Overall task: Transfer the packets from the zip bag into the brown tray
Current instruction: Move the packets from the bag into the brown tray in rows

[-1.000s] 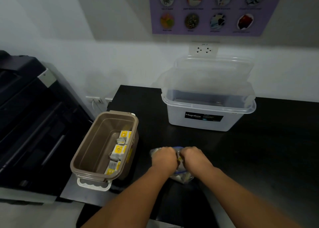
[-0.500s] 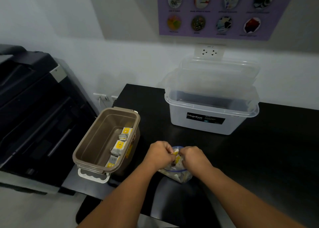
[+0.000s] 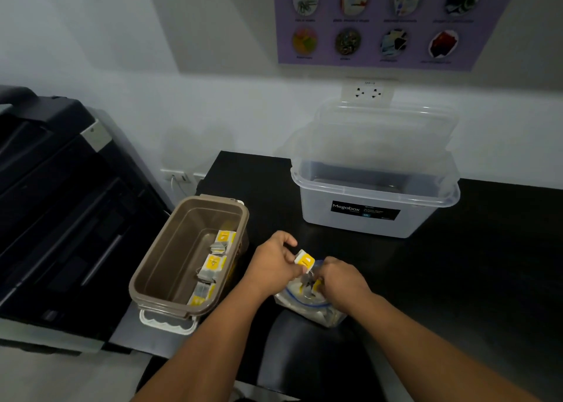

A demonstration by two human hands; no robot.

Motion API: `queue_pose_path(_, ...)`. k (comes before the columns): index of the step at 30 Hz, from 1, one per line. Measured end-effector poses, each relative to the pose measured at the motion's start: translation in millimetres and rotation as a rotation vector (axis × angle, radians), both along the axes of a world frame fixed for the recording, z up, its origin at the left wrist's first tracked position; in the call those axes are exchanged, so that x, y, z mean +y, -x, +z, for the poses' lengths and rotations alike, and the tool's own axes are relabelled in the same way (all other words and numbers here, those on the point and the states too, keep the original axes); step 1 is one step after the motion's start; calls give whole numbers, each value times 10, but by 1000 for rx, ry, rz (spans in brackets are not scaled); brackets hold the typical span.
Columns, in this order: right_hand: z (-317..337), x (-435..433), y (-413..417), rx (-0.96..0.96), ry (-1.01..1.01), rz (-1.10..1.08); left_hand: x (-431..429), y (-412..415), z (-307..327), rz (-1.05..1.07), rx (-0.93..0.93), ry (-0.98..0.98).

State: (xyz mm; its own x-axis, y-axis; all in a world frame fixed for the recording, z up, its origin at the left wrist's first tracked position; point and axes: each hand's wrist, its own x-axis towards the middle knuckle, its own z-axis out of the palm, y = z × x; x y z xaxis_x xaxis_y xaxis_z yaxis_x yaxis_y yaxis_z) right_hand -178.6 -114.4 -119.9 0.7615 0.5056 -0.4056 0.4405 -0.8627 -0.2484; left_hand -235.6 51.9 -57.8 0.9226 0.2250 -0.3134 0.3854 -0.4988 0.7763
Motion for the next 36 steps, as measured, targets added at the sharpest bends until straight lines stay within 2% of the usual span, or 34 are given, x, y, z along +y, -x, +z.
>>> queue_pose_path(5,64,130,-42,37,26,-145,269,-22,333,-120,-49,16)
queue_pose_path(10,219,242,-45,102,62,-151,577,-5,573,-189,-57,248)
queue_pose_path(13,336,265,-43,110,-49,-162,736,26,655,-151,-73,323)
queue_pose_path(18,357,248,11,146,-278,-306,1053,90,685,-98,-108,352)
queue_pose_path(21,349,279,54,197,-385,-384,1292,139,708,-95,-106,273)
queue_pose_path(25,389,405,120,276,-537,-521,1630,184,735,-150,-59,58)
queue_pose_path(28,397,506,168,345,-704,-670,1793,207,754,-256,20,-152)
queue_pose_path(31,431,577,191,418,-839,-772,1891,205,689,-342,106,-265)
queue_pose_path(36,499,640,264,499,-962,-823,1889,189,452,-527,328,-418)
